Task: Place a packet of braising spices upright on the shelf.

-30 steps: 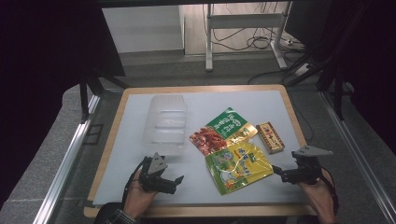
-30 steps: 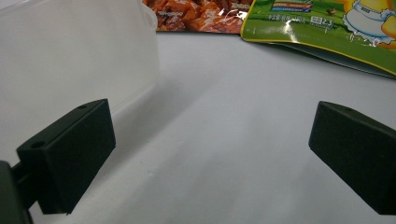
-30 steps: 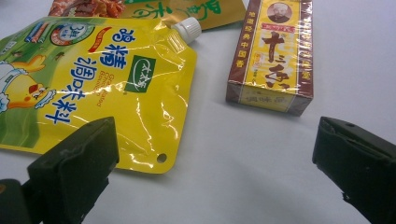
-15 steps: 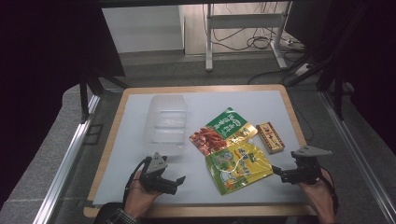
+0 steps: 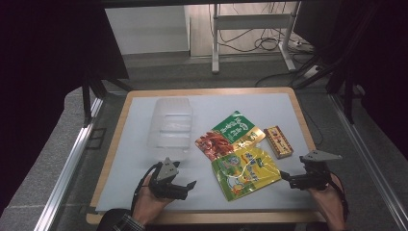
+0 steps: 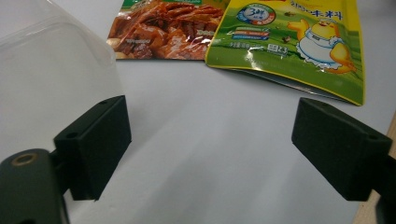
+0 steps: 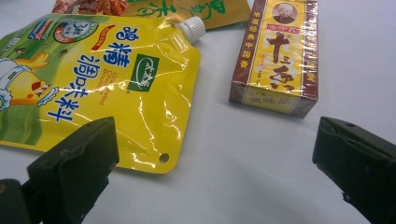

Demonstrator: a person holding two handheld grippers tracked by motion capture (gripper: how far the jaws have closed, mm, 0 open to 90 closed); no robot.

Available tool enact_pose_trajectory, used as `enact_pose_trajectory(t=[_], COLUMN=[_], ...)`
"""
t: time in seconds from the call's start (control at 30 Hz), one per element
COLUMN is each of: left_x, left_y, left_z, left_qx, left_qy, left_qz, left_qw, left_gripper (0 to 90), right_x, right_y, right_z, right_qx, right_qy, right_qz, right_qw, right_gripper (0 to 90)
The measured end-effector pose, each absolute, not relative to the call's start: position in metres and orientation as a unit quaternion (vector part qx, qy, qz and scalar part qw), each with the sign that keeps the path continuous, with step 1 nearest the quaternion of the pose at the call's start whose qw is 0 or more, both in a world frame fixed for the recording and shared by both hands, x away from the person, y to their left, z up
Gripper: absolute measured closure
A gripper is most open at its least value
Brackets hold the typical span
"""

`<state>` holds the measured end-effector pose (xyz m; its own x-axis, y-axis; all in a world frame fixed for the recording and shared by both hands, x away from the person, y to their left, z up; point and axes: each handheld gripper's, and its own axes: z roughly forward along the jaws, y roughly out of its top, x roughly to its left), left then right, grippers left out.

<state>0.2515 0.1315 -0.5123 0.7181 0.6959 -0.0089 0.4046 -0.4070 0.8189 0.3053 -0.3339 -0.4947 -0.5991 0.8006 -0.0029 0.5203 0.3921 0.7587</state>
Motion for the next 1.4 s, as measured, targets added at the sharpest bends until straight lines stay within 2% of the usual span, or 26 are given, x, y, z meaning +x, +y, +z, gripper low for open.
enact_pose_trajectory(t=[0.8, 0.83, 0.9, 0.93, 1.07, 1.3, 1.4], left_x=[0.255, 0.255, 0.255, 0.256, 0.258, 0.26, 0.262], left_y=[0.107, 0.104, 0.102, 0.1, 0.095, 0.086, 0.081], left_z=[-0.511, -0.511, -0.511, -0.511, -0.513, -0.514, -0.514], left_qx=[0.833, 0.834, 0.834, 0.836, 0.837, 0.839, 0.841], left_qy=[0.296, 0.29, 0.288, 0.283, 0.279, 0.268, 0.264], left_qz=[0.133, 0.136, 0.137, 0.137, 0.131, 0.118, 0.111], left_qw=[0.449, 0.449, 0.45, 0.45, 0.452, 0.458, 0.459], left_gripper=[46.1, 50.3, 52.1, 56.4, 64.1, 85.1, 89.4], right_x=[0.305, 0.305, 0.305, 0.306, 0.306, 0.306, 0.307], right_y=[-0.33, -0.33, -0.33, -0.329, -0.328, -0.326, -0.325], right_z=[-0.492, -0.493, -0.493, -0.493, -0.493, -0.495, -0.495], right_qx=[0.403, 0.401, 0.401, 0.399, 0.397, 0.396, 0.394], right_qy=[0.817, 0.817, 0.817, 0.818, 0.819, 0.82, 0.821], right_qz=[0.373, 0.373, 0.373, 0.374, 0.374, 0.374, 0.372], right_qw=[0.178, 0.179, 0.179, 0.178, 0.181, 0.179, 0.177], right_gripper=[0.6, 0.5, 0.5, 0.4, 0.4, 0.4, 0.4])
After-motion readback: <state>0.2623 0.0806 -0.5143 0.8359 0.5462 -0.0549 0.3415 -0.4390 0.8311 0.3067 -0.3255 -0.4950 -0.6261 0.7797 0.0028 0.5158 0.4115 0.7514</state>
